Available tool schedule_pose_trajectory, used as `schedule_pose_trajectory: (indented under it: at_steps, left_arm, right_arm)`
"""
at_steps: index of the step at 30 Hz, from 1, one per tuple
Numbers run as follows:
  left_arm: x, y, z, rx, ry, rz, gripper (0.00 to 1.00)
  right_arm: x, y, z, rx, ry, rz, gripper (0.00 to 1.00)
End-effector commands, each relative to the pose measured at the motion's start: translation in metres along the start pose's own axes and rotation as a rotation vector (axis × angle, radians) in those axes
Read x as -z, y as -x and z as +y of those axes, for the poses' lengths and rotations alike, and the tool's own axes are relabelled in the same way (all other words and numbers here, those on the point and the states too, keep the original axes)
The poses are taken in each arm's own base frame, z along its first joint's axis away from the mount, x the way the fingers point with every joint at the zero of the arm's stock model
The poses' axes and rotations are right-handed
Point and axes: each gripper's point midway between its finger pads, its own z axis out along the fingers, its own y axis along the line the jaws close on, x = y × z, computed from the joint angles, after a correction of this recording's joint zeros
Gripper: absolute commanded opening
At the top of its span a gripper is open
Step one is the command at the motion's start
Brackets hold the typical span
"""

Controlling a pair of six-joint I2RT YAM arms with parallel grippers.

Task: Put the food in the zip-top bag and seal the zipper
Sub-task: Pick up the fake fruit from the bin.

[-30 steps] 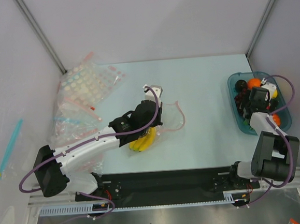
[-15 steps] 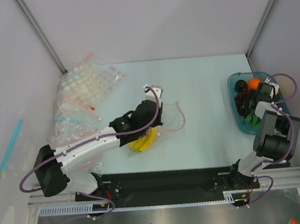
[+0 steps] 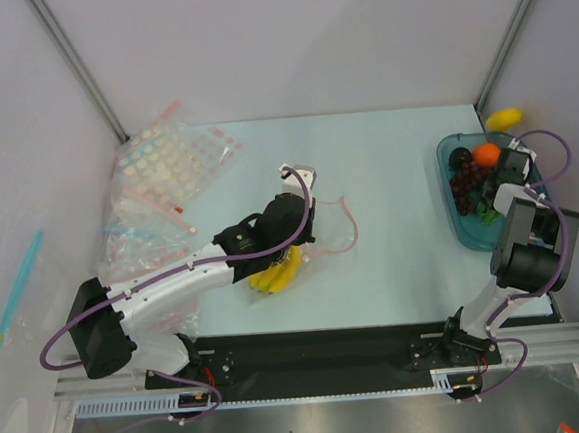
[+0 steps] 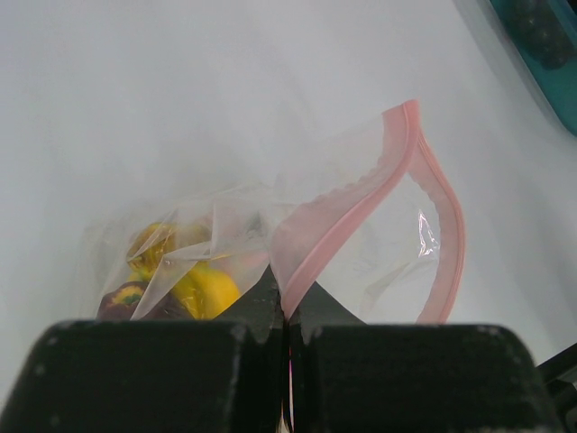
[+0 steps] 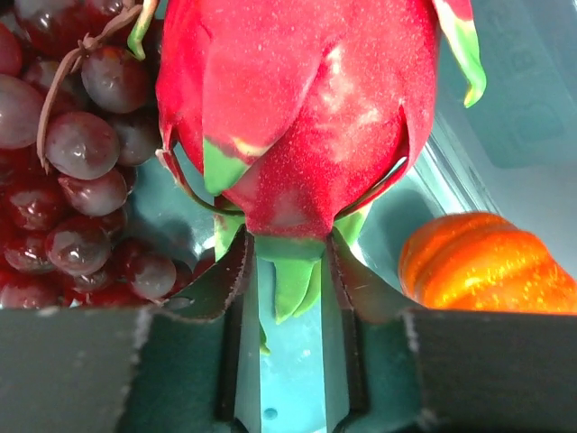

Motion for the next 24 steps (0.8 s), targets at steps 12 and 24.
schedule_pose_trajectory:
  at_steps: [12,24]
  left_arm:
    - [0.004,0.02,0.001,0.003,0.007,-0.045,0.0]
    - [0.009,0.025,0.004,0.017,0.015,-0.064,0.0]
  right_arm:
    - [0.095,0.074,-0.009,-0.025,0.008,-0.238,0.0]
    - [0.181,0.13,0.046,-0.092,0.191,-0.437,0.0]
